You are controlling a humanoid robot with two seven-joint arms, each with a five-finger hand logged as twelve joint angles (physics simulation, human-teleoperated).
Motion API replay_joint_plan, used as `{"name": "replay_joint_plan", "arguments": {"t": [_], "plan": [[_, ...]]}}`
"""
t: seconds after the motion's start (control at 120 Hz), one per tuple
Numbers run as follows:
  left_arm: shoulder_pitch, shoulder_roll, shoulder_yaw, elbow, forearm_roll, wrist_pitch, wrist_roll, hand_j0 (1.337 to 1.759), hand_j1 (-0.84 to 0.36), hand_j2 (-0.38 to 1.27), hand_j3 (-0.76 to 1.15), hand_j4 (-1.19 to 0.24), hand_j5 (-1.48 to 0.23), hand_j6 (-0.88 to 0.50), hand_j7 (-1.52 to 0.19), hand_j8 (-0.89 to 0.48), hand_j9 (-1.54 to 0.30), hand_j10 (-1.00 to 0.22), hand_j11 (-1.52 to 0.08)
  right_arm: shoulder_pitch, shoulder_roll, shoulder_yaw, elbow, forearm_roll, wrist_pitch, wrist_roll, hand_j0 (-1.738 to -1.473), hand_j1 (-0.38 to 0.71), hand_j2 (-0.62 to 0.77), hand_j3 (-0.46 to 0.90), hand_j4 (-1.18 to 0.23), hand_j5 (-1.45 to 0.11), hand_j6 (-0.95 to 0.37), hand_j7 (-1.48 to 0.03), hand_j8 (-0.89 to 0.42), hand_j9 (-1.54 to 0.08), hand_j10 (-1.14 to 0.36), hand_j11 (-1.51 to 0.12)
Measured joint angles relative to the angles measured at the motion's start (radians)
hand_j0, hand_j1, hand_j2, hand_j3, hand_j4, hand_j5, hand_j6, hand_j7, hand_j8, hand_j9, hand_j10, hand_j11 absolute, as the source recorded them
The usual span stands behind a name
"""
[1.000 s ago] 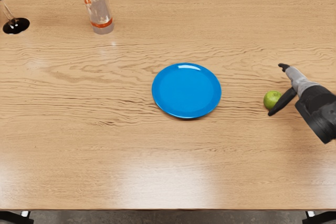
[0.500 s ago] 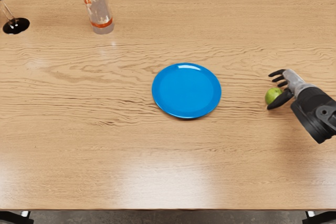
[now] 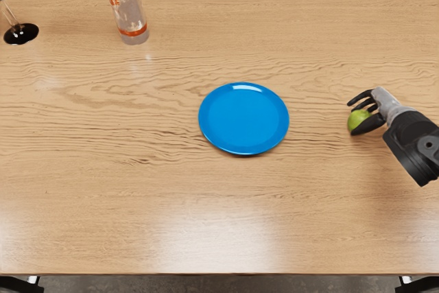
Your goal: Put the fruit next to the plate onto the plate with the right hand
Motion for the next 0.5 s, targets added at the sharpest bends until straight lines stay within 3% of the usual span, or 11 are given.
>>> {"name": "replay_joint_plan", "arguments": {"t": [0.175, 0.358, 0.5], "plan": [[0.000, 0.000, 0.000, 0.000, 0.000, 0.000, 0.000, 1.658, 0.35, 0.00, 0.00, 0.00, 0.00, 0.00, 0.00, 0.00, 0.00, 0.00, 0.00, -0.001, 0.003, 0.029, 0.000, 0.010, 0.011, 0.000, -1.658, 0.25, 0.25, 0.00, -0.60, -0.78, -0.56, -0.78, -0.46, -0.78, -0.61, -0.78], [0.001, 0.000, 0.000, 0.000, 0.000, 0.000, 0.000, 1.658, 0.35, 0.00, 0.00, 0.00, 0.00, 0.00, 0.00, 0.00, 0.00, 0.00, 0.00, 0.007, 0.024, 0.142, 0.001, 0.033, 0.075, -0.001, -1.658, 0.25, 0.26, 0.00, -0.61, -0.79, -0.56, -0.79, -0.46, -0.79, -0.60, -0.78], [0.000, 0.000, 0.000, 0.000, 0.000, 0.000, 0.000, 1.658, 0.35, 0.00, 0.00, 0.00, 0.00, 0.00, 0.00, 0.00, 0.00, 0.00, 0.00, 0.020, 0.052, 0.222, 0.061, 0.061, 0.156, -0.001, -1.658, 0.27, 0.28, 0.00, -0.61, -0.79, -0.54, -0.79, -0.45, -0.78, -0.59, -0.78]]}}
